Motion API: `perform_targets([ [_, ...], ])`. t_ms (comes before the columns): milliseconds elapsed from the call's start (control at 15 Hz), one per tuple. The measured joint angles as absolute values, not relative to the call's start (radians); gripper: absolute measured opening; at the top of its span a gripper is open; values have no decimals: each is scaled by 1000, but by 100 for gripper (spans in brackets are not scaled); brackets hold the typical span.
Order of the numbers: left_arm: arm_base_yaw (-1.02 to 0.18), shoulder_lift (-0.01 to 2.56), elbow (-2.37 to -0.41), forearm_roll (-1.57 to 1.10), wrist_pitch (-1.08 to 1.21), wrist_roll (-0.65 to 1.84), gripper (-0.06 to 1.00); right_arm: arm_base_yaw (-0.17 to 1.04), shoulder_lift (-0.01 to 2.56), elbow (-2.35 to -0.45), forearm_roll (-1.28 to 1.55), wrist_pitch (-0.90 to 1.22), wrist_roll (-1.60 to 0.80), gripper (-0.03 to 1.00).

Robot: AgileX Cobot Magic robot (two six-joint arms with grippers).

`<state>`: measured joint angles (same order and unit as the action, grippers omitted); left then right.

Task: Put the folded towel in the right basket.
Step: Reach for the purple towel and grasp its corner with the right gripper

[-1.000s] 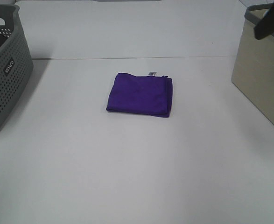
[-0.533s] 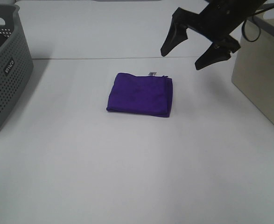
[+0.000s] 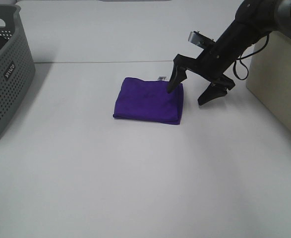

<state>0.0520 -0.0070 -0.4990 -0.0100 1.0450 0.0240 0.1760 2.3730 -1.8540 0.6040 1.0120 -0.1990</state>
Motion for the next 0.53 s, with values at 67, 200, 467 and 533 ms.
perform_targets([
  [67, 52, -7, -499, -10, 1045, 24, 99, 167, 2388, -1858, 603, 998, -199, 95],
  [200, 52, -7, -499, -10, 1045, 24, 99, 153, 2412, -1862, 608, 963, -199, 94],
  [467, 52, -7, -499, -10, 1045, 24, 99, 147, 2424, -1871, 628, 952, -196, 94],
  [533, 52, -7, -499, -10, 1045, 24, 99, 147, 2427, -1871, 644, 939, -196, 94],
])
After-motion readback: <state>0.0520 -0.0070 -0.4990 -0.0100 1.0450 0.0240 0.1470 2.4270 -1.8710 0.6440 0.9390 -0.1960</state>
